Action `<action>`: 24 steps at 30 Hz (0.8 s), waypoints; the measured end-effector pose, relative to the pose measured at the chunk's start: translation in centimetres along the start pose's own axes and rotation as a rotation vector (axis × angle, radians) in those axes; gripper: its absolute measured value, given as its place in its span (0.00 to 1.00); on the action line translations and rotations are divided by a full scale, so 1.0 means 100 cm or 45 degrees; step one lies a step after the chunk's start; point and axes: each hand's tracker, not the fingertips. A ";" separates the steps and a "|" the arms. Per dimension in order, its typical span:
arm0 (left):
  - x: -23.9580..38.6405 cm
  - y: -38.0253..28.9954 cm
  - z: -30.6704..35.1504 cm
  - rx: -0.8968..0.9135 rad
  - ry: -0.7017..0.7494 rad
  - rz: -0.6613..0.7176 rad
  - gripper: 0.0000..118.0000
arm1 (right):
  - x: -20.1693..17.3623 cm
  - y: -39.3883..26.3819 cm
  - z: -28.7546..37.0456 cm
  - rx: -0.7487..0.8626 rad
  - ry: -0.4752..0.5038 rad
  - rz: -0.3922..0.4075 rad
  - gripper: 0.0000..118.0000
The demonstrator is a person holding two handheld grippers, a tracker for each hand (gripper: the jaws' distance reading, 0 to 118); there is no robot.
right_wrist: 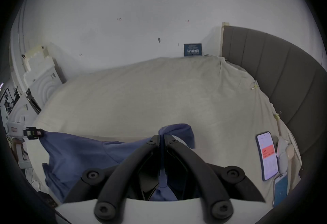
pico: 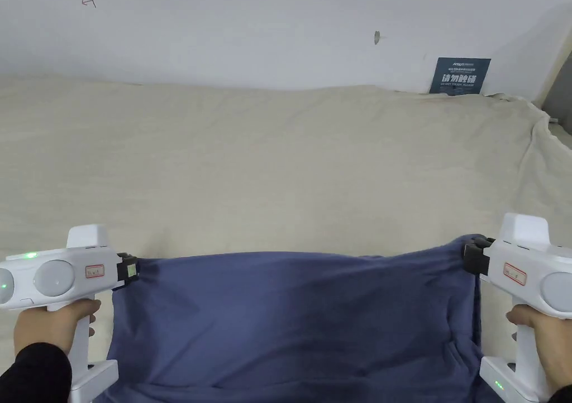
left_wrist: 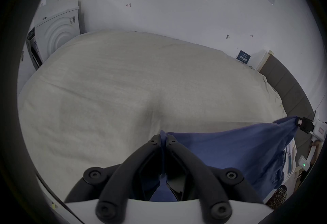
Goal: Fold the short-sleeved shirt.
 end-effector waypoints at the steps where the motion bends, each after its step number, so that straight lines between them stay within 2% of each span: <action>1: -0.002 -0.003 0.008 0.006 0.000 0.005 0.01 | 0.000 -0.001 -0.002 0.014 0.002 -0.002 0.02; 2: -0.004 -0.005 0.016 0.013 0.000 0.011 0.01 | 0.000 -0.003 -0.004 0.026 0.008 -0.001 0.02; 3: -0.005 -0.008 0.023 0.017 -0.001 0.016 0.01 | 0.010 -0.018 0.050 0.037 0.020 -0.005 0.02; 6: -0.011 -0.023 0.051 0.035 -0.008 0.022 0.01 | 0.023 -0.039 0.086 0.060 0.054 -0.030 0.02; 7: -0.013 -0.028 0.059 0.040 -0.016 0.019 0.01 | 0.006 -0.035 0.114 0.063 0.063 -0.034 0.02; 13: -0.022 -0.071 0.096 0.019 -0.032 0.003 0.01 | -0.012 -0.069 0.181 0.047 0.096 -0.045 0.02; 17: -0.028 -0.105 0.102 -0.030 -0.026 -0.001 0.01 | -0.011 -0.098 0.200 -0.017 0.073 -0.027 0.02; 22: -0.033 -0.144 0.095 -0.113 -0.008 0.003 0.01 | -0.004 -0.140 0.201 -0.132 0.018 -0.078 0.02; 24: -0.034 -0.157 0.090 -0.130 0.001 0.003 0.01 | 0.014 -0.158 0.188 -0.172 -0.001 -0.095 0.02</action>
